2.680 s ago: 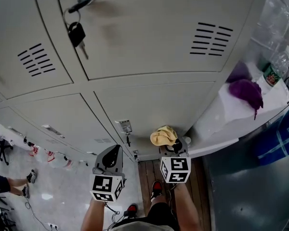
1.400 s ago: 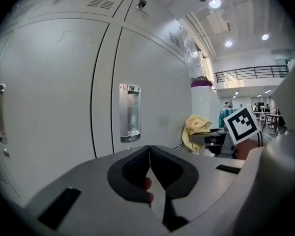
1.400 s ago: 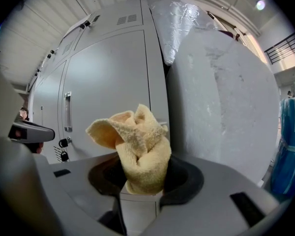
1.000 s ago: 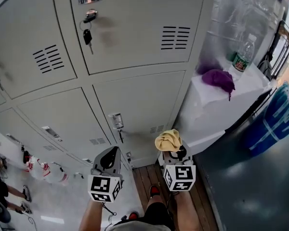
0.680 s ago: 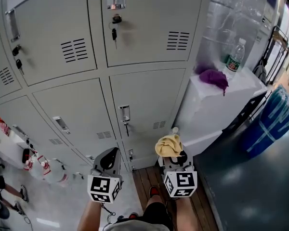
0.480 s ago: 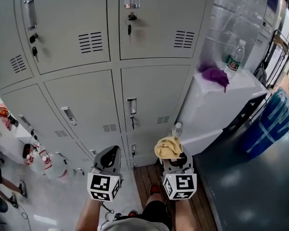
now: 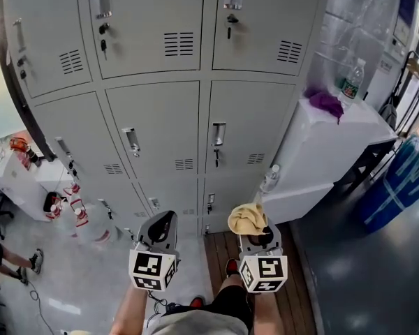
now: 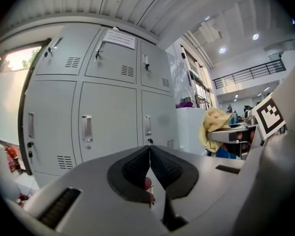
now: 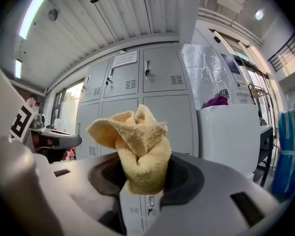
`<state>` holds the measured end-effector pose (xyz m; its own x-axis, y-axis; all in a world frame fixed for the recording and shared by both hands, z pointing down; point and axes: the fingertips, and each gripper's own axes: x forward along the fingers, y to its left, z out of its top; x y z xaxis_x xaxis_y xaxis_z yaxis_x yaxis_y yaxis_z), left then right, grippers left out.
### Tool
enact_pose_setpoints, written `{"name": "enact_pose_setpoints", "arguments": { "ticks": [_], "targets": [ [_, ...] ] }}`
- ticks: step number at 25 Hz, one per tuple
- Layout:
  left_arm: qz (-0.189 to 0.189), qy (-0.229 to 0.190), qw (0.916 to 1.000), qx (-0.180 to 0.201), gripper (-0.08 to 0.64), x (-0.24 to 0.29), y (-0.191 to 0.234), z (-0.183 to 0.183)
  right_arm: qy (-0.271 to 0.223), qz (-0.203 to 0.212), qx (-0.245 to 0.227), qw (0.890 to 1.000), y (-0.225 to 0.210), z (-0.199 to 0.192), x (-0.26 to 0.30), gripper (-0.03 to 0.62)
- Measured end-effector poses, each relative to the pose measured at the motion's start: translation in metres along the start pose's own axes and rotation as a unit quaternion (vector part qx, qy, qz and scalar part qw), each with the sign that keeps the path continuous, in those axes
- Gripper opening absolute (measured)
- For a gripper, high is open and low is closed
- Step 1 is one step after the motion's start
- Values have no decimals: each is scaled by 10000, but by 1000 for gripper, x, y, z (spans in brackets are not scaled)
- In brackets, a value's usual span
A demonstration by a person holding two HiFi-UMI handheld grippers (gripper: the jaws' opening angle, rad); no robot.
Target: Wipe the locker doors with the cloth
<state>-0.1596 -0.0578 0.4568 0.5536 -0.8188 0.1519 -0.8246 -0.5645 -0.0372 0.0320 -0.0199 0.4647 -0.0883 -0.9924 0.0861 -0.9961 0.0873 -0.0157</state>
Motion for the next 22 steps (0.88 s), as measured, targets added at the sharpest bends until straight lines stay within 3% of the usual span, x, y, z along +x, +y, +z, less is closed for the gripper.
{"name": "enact_pose_setpoints", "arguments": {
  "ticks": [7, 22],
  "targets": [
    [168, 60, 9998, -39, 23, -35, 14, -10, 65, 116, 59, 9999, 31, -11, -18, 183],
    [239, -28, 9997, -96, 23, -41, 24, -5, 75, 205, -90, 9997, 47, -8, -13, 183]
  ]
}}
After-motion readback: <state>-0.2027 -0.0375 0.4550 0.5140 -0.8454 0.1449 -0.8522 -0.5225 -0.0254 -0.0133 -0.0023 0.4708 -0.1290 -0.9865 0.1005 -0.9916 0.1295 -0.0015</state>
